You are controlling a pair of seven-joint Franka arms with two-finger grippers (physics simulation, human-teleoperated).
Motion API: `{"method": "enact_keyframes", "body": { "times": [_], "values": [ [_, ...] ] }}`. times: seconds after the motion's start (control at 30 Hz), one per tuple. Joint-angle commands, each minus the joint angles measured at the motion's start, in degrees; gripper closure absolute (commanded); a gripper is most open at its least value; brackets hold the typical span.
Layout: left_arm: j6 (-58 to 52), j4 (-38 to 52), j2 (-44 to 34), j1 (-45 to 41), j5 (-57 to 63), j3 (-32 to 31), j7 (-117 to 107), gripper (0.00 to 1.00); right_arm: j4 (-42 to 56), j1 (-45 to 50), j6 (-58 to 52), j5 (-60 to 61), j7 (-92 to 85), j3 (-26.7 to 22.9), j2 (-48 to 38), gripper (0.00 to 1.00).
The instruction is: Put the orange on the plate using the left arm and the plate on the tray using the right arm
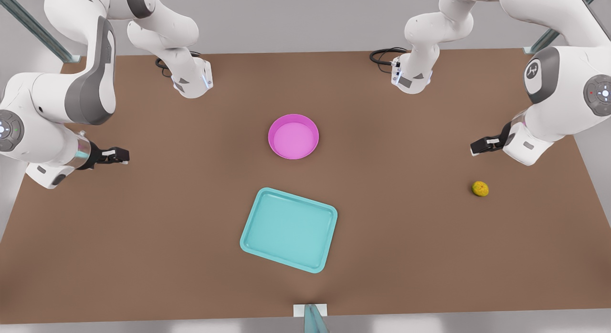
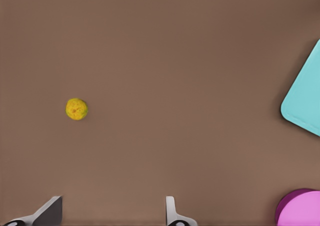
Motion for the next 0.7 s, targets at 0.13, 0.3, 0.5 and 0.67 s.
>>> {"method": "enact_keyframes", "body": {
  "times": [0.13, 0.3, 0.5, 0.67],
  "values": [
    [3.6, -1.9, 7.3, 0.6, 0.9, 5.4, -1.1, 0.00, 0.0, 0.0, 0.3, 0.1, -2.7, 0.0, 0.3, 0.00],
    [28.7, -18.9, 12.1, 0.7, 1.0, 14.6, 39.4, 0.00, -0.1, 0.0, 0.4, 0.3, -2.7, 0.0, 0.8, 0.00],
    [37.5, -21.9, 17.3, 1.1, 1.3, 17.2, 43.1, 0.00, -0.1, 0.0, 0.4, 0.3, -2.6, 0.0, 1.2, 0.00],
    [41.1, -22.9, 21.0, 1.2, 1.1, 17.9, 42.9, 0.00, -0.1, 0.0, 0.4, 0.4, -2.6, 0.0, 1.3, 0.00]
  ]
}}
